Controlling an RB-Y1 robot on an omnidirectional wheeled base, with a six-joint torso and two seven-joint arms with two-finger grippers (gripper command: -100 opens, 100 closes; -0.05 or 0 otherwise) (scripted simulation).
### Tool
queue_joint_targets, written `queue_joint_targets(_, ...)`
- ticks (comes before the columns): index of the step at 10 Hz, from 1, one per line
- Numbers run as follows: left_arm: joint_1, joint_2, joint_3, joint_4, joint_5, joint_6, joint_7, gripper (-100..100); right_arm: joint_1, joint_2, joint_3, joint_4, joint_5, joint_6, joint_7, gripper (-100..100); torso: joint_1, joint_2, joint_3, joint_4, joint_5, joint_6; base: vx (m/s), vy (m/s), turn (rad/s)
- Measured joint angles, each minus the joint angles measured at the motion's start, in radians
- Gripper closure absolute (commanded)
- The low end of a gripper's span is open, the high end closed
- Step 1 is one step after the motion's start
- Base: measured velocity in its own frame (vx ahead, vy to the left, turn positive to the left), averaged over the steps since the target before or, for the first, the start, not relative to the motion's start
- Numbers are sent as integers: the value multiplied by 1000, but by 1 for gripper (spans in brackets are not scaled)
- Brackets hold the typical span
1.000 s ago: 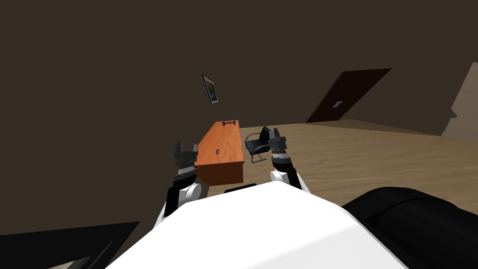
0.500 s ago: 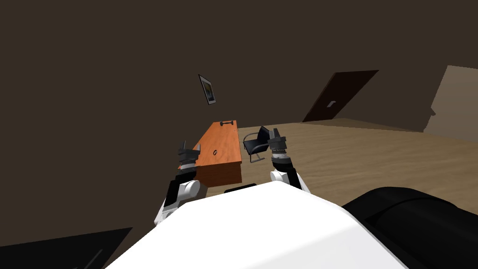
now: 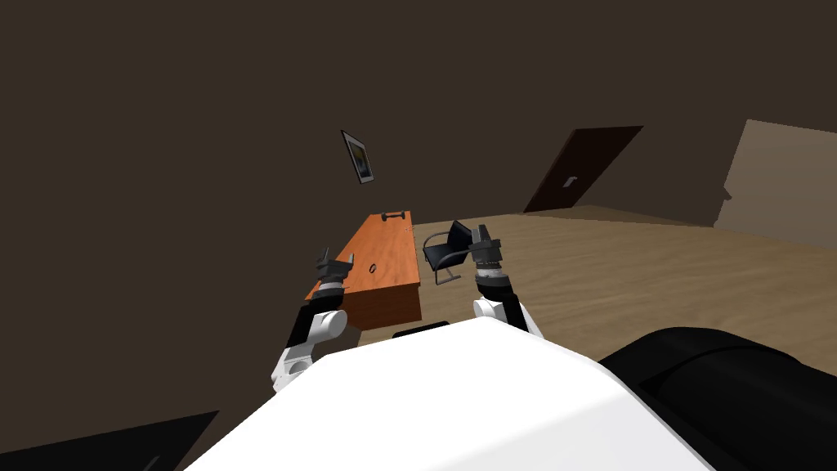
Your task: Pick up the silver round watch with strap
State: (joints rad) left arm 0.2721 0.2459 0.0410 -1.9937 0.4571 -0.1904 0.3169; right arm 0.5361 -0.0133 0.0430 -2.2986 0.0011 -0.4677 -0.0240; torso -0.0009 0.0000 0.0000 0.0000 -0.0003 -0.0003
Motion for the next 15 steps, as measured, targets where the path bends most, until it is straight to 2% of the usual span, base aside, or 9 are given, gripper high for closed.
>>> queue_joint_targets(9,-84,43,55,113,108,208,168,-100,0,0,0,0,0,0,0,0,0,0,0,0,0,0,0,-15,-48)
queue_joint_targets(15,-147,62,96,196,159,361,268,-100,0,0,0,0,0,0,0,0,0,0,0,0,0,0,3,-14,-51)
